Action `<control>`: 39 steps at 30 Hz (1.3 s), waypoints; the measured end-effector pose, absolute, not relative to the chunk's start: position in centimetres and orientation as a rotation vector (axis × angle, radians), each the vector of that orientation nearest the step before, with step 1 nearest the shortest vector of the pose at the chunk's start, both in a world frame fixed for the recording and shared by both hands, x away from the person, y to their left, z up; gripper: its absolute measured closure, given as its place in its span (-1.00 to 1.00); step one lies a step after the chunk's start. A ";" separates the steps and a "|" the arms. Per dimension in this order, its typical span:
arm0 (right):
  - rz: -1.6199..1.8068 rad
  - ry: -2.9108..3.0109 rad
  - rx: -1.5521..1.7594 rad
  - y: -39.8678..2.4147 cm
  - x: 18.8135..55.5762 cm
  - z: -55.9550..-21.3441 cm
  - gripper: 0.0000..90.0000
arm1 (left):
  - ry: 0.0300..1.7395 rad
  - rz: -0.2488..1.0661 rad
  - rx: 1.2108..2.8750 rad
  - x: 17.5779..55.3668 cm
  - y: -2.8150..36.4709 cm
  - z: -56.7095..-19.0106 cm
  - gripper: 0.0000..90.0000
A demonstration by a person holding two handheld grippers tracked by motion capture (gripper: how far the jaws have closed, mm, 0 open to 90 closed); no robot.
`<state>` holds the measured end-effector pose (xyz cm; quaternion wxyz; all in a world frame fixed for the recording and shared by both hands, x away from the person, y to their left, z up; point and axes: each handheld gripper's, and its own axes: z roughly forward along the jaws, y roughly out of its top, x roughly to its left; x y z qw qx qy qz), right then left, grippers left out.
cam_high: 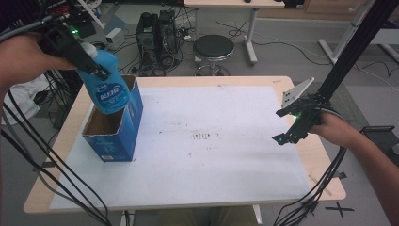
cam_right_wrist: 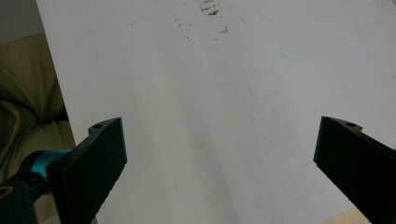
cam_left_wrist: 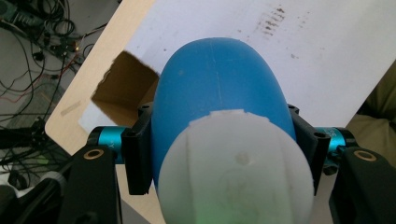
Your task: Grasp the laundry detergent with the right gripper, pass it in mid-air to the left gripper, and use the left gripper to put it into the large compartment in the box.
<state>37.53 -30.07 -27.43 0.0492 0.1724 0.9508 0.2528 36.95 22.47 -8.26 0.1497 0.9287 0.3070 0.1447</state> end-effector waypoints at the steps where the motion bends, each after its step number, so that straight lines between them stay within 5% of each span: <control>1: 0.773 2.898 0.521 -30.0 37.6 -27.5 -0.97 | 0.899 0.413 2.663 36.9 22.8 -8.3 -0.17; 18: 0.756 2.902 0.515 -29.3 37.7 -27.7 -0.97 | 0.957 0.432 2.666 37.9 25.3 -10.0 -0.17; 39: 0.768 2.903 0.517 -29.4 37.9 -28.2 -0.97 | 0.976 0.380 2.684 39.7 26.1 -17.5 -0.17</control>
